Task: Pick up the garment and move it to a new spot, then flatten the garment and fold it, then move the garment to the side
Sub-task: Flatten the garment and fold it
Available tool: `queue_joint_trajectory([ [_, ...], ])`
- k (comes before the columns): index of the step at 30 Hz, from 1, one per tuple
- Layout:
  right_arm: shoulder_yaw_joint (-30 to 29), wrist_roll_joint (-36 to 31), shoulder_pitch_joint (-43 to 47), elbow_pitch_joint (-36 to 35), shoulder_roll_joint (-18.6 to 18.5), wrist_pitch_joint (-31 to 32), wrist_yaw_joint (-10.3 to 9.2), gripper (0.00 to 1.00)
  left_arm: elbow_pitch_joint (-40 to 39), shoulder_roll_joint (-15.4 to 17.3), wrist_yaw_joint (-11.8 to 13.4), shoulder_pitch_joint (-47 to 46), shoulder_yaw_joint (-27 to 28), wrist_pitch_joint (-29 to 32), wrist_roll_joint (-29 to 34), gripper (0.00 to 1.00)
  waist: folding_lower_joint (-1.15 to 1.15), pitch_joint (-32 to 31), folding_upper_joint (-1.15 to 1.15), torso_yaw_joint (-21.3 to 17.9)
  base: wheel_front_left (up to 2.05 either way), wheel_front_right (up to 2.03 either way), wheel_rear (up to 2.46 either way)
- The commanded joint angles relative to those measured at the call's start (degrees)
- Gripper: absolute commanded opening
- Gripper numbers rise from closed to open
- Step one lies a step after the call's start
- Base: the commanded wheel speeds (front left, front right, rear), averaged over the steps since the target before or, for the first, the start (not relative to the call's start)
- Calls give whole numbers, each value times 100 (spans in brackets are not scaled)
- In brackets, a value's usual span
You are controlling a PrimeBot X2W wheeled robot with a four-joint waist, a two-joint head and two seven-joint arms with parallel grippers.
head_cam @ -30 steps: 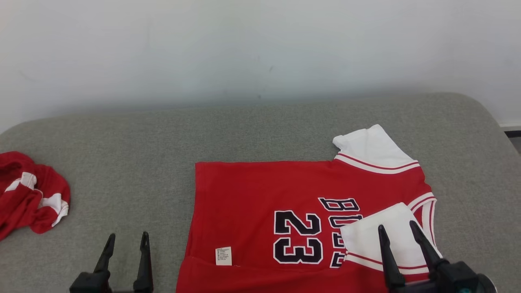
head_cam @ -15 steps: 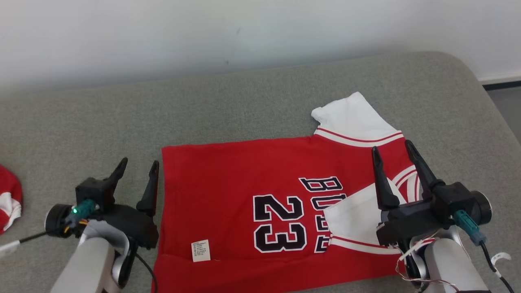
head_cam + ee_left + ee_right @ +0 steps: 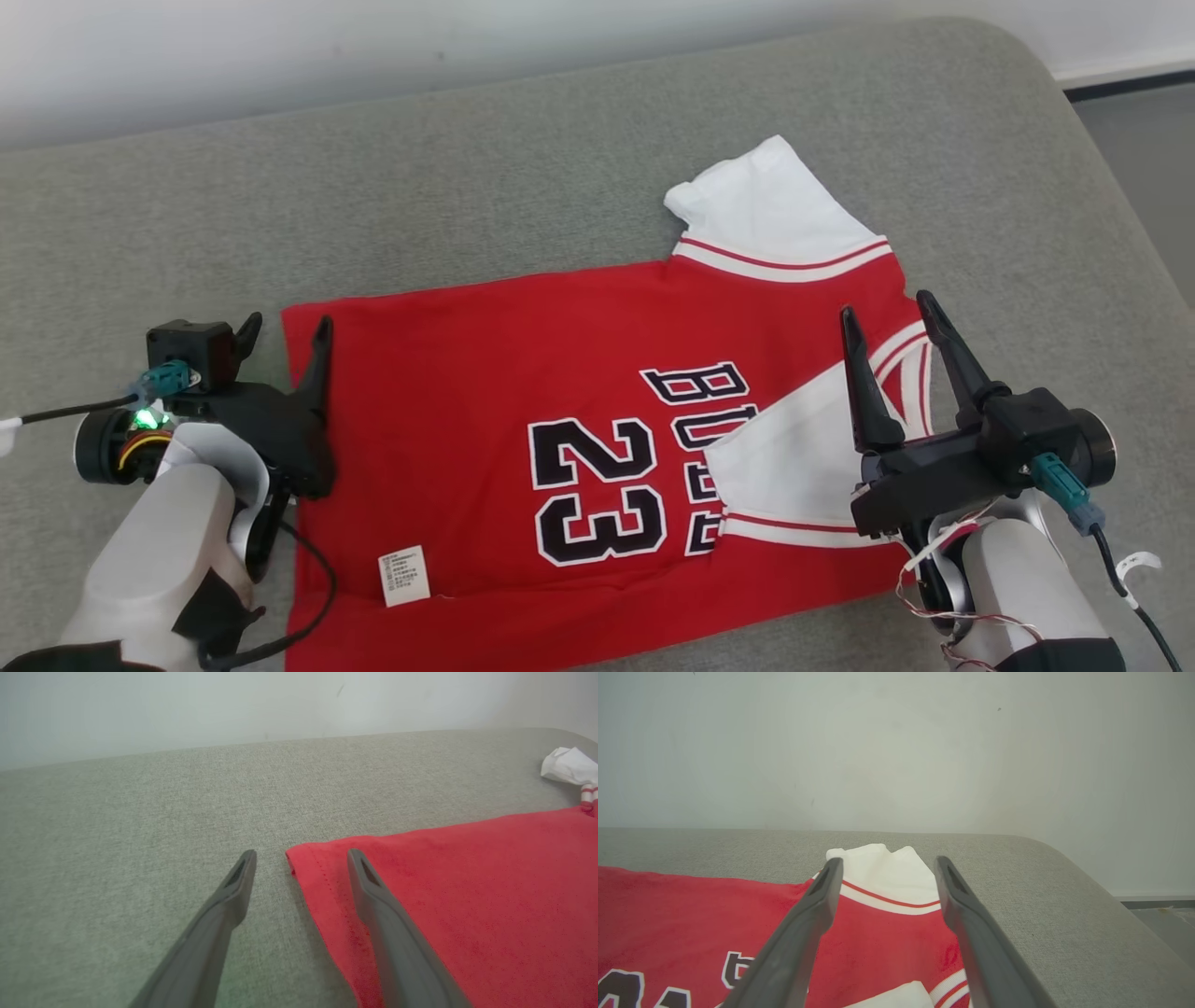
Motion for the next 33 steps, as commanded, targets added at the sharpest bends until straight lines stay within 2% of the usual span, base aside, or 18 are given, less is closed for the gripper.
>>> queue_joint_trajectory([
  [1, -16, 16, -18, -22, 12, -23, -9, 100, 78, -13, 8, -98, -89, -53, -78, 100, -1, 74, -1, -98, 0, 0, 0],
  [8, -19, -4, -94, -15, 4, -23, -9, 100, 312, -31, 8, -305, -417, -121, -428, 100, -1, 139, -1, -144, 0, 0, 0],
  [9, -16, -17, -110, -8, 1, -23, -9, 100, 355, -25, 9, -337, -464, -108, -458, 71, -1, 151, -1, -148, 0, 0, 0],
  [10, -16, -26, -124, -3, -1, -23, -9, 100, 393, -18, 8, -374, -517, -109, -487, 25, -1, 161, -1, -148, 0, 0, 0],
  [11, -16, -37, -132, 2, -6, -23, -9, 100, 413, -14, 8, -412, -562, -144, -503, 0, -1, 167, -1, -146, 0, 0, 0],
  [16, -59, -87, -245, 78, -56, -23, -9, 100, 567, -15, 10, -461, -694, -246, -577, 0, -1, 180, -1, -78, 0, 0, 0],
  [22, -109, -67, -565, 260, -178, -23, -9, 100, 305, 14, 11, -402, -650, -380, -607, 0, -1, 214, -1, 43, 0, 0, 0],
  [28, -266, -35, -1545, 1365, -411, -2, -9, 100, -977, -89, 169, 97, -261, -386, -170, 0, -1, 380, -1, 354, 0, 0, 0],
  [33, -276, -92, -2608, 2458, -605, 629, -9, 100, -1760, -258, 271, 458, -65, -387, 204, 0, -1, 614, -1, 599, 0, 0, 0],
])
